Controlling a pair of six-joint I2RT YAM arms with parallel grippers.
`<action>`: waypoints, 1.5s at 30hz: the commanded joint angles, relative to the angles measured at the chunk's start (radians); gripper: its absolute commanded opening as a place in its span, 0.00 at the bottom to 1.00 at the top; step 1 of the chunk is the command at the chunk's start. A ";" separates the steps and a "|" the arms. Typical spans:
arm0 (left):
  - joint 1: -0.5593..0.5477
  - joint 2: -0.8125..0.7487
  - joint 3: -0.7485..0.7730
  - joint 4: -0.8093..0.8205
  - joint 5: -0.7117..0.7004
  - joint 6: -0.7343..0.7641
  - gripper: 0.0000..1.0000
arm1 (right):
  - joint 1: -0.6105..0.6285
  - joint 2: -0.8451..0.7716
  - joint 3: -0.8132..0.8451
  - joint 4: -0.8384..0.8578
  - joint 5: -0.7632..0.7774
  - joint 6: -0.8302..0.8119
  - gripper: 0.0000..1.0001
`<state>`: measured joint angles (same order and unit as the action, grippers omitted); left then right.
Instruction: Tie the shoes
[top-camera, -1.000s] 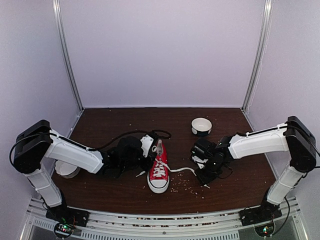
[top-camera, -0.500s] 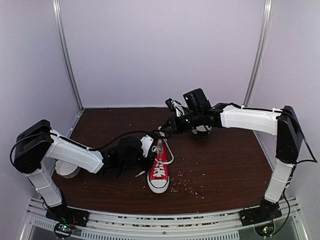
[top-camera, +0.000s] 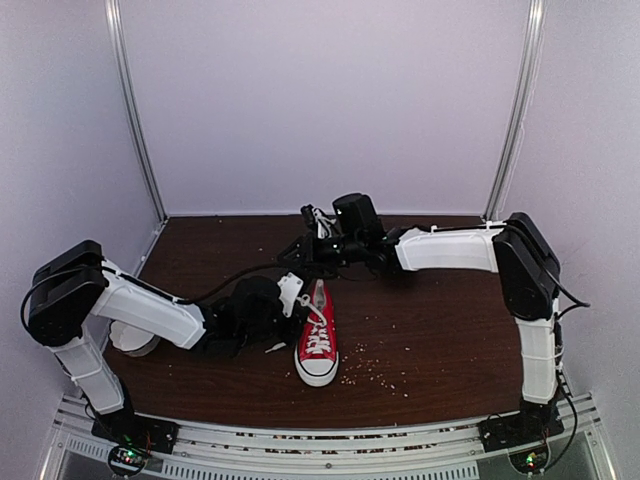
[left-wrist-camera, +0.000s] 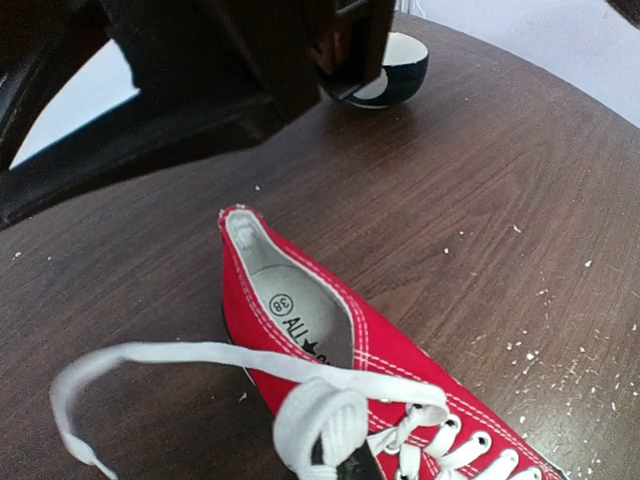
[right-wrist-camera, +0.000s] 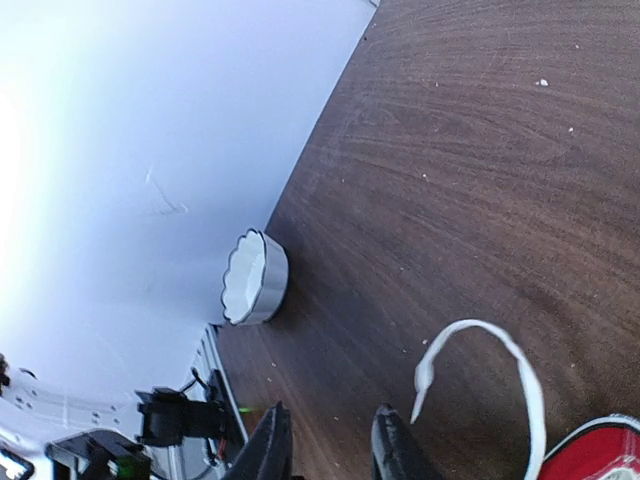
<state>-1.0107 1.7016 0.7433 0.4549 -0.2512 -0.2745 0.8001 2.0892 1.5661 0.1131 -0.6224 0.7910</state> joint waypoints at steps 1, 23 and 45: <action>0.001 -0.018 -0.005 0.070 0.004 0.008 0.00 | 0.000 -0.062 -0.048 0.039 0.042 0.000 0.34; 0.001 -0.014 0.004 0.061 0.007 0.009 0.00 | -0.006 -0.208 -0.579 0.641 -0.079 0.252 0.47; 0.002 -0.008 0.014 0.050 0.007 0.009 0.00 | 0.022 -0.204 -0.567 0.439 -0.060 0.166 0.11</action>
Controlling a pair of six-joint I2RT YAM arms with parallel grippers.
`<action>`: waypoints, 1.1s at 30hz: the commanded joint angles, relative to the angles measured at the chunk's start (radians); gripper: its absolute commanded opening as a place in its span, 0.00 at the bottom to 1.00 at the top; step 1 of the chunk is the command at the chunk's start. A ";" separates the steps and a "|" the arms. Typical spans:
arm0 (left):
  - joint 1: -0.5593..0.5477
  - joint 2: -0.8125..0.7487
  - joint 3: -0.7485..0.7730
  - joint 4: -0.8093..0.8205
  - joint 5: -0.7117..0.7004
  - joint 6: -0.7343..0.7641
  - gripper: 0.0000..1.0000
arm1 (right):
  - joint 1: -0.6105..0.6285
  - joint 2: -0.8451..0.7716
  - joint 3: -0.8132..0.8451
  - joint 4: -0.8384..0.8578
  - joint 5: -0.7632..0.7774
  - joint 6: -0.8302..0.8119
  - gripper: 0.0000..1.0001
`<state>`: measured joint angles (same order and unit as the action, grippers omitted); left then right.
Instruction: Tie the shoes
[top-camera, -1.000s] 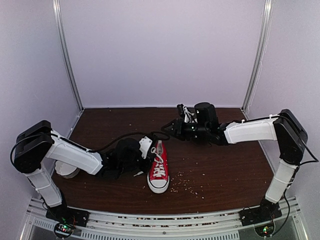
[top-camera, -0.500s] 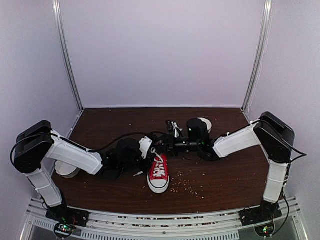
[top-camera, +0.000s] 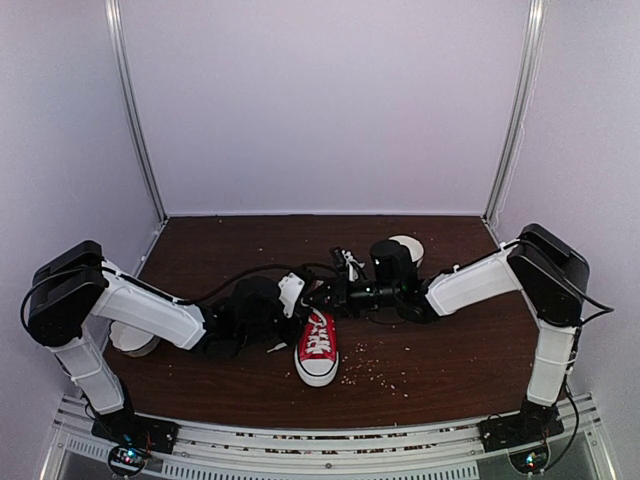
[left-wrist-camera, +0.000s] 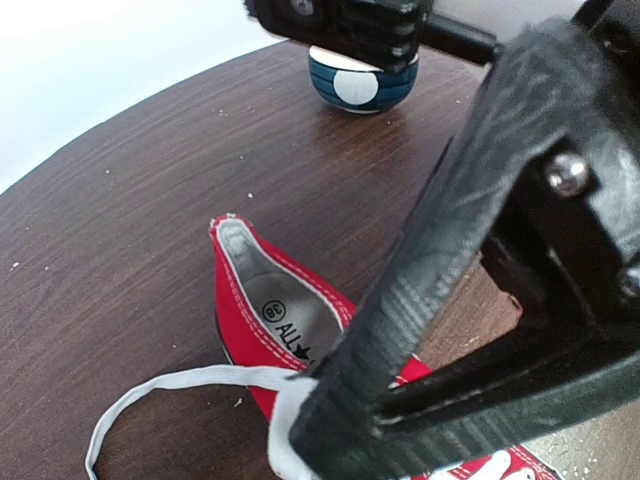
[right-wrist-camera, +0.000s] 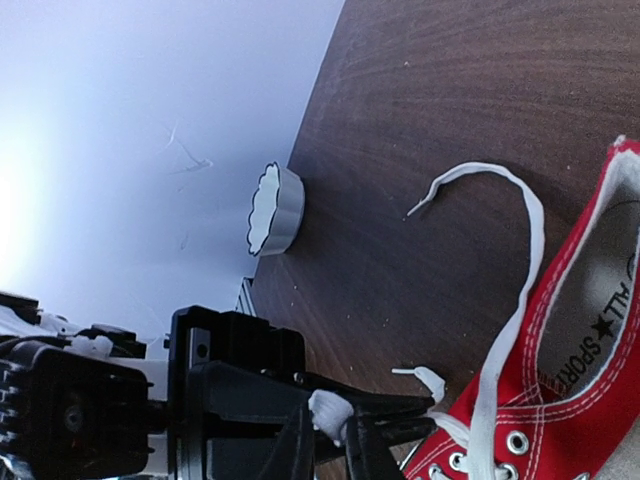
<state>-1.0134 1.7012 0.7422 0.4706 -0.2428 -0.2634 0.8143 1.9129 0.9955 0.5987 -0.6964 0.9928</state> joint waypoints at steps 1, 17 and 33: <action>0.005 -0.008 0.016 0.033 -0.001 -0.002 0.00 | 0.007 -0.034 0.004 -0.055 0.020 -0.043 0.05; 0.002 -0.332 -0.076 -0.054 0.242 0.173 0.59 | -0.005 -0.070 0.019 -0.167 0.032 -0.142 0.00; 0.381 -0.074 0.257 -0.849 0.274 0.074 0.98 | -0.005 -0.062 0.057 -0.226 0.015 -0.179 0.00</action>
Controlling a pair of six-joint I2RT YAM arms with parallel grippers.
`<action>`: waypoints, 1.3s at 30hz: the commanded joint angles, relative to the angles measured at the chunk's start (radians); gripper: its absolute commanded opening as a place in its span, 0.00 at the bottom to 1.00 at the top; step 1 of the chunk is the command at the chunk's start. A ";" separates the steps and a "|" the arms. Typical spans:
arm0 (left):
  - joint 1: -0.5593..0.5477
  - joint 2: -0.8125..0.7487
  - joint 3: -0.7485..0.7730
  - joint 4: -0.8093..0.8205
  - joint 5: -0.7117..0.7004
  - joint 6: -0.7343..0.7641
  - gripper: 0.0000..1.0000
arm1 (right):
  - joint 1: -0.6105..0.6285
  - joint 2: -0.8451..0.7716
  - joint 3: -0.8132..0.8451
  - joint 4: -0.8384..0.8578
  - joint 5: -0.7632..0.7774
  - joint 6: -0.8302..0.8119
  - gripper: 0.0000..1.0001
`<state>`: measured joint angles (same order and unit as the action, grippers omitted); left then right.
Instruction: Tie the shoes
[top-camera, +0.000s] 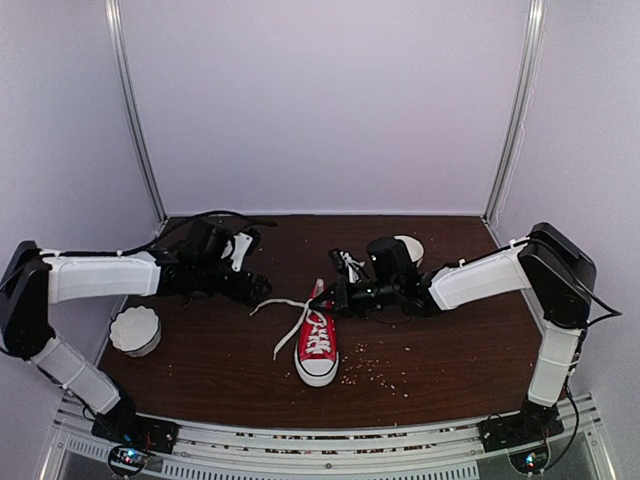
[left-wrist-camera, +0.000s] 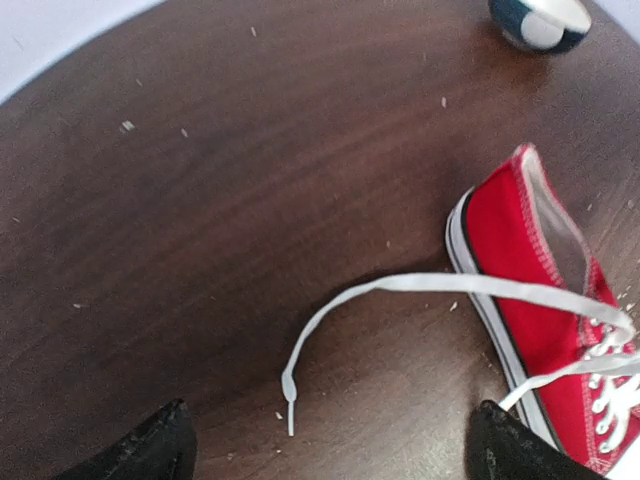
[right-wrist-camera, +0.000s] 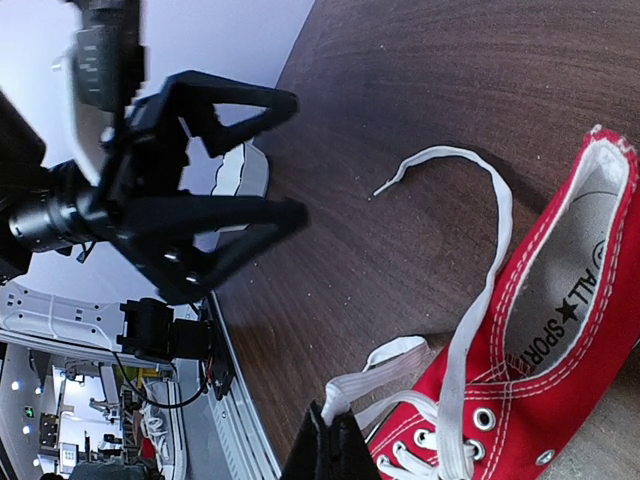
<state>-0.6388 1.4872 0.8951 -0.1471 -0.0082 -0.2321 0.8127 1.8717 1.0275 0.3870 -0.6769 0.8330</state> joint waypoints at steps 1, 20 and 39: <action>0.020 0.175 0.117 -0.238 0.035 0.041 0.97 | -0.002 -0.024 0.023 -0.016 -0.004 -0.020 0.00; 0.046 0.375 0.149 -0.188 0.088 0.109 0.00 | -0.001 -0.019 0.042 -0.062 0.002 -0.040 0.00; -0.323 -0.211 -0.066 -0.207 0.423 0.244 0.00 | -0.011 -0.046 0.059 -0.100 0.000 -0.066 0.00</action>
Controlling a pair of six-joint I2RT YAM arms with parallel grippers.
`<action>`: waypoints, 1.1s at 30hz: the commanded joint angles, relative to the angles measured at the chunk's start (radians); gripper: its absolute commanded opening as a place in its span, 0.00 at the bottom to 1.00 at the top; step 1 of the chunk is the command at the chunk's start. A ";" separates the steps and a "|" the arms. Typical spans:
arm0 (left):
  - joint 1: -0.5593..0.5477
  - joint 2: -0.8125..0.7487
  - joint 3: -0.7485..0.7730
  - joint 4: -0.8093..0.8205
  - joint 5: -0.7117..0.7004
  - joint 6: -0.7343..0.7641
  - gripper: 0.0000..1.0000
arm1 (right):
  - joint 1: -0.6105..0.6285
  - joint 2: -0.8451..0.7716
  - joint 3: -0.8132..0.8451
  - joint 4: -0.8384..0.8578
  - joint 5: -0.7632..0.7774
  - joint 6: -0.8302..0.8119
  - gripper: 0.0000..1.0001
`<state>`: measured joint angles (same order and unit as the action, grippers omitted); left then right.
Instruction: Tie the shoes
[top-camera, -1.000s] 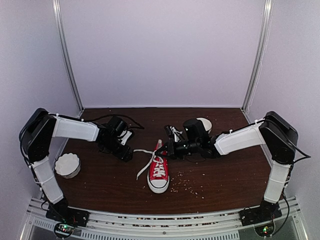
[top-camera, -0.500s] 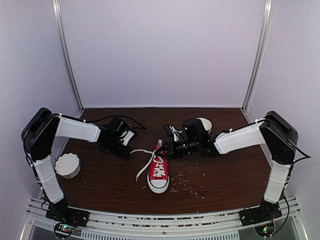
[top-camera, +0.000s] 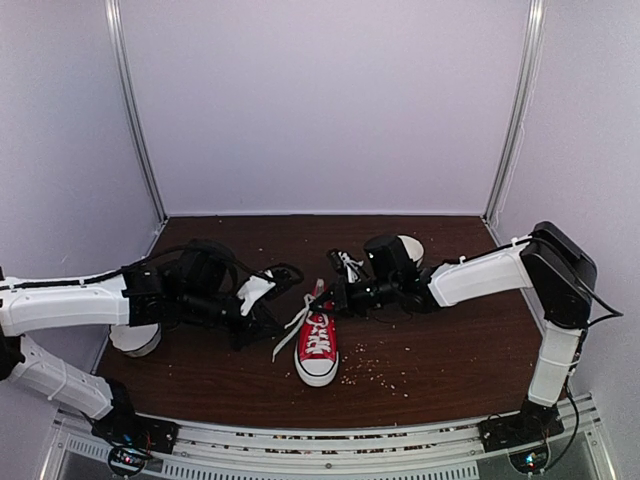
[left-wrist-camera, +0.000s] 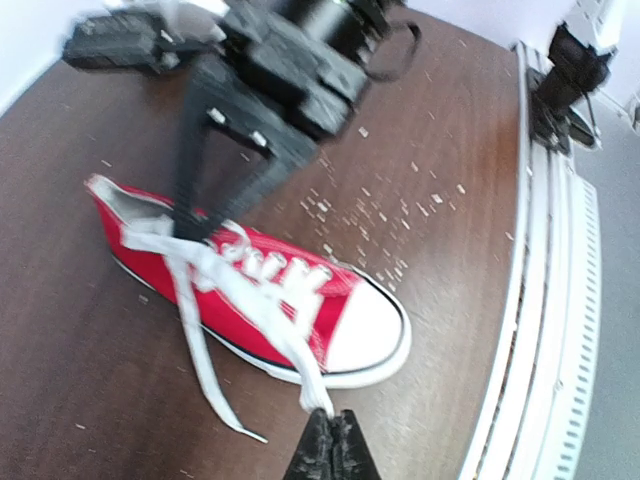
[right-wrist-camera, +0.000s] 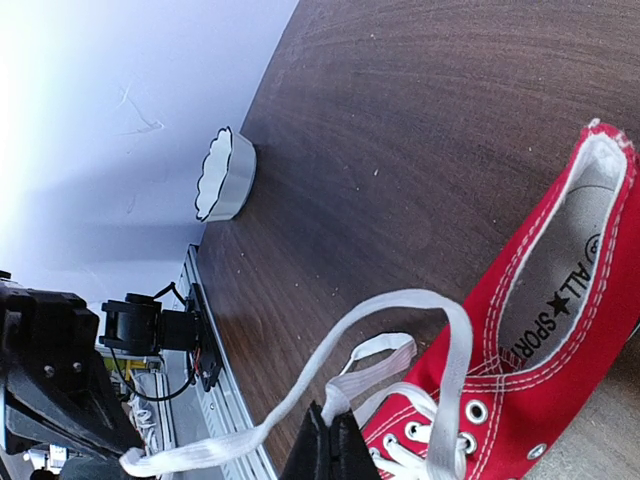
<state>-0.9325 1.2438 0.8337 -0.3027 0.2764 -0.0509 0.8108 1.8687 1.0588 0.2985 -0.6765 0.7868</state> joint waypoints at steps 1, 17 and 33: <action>-0.041 0.049 0.013 -0.063 0.170 0.082 0.00 | -0.011 -0.044 0.026 -0.013 -0.005 -0.021 0.00; 0.081 0.022 -0.044 0.057 0.173 0.021 0.00 | -0.025 -0.072 0.056 -0.115 -0.009 -0.079 0.00; -0.174 0.423 0.381 0.102 0.257 0.200 0.00 | -0.029 -0.065 0.069 -0.160 -0.017 -0.124 0.00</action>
<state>-1.0859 1.5303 1.1145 -0.2081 0.5037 0.0544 0.7876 1.8103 1.1069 0.1463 -0.6807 0.6941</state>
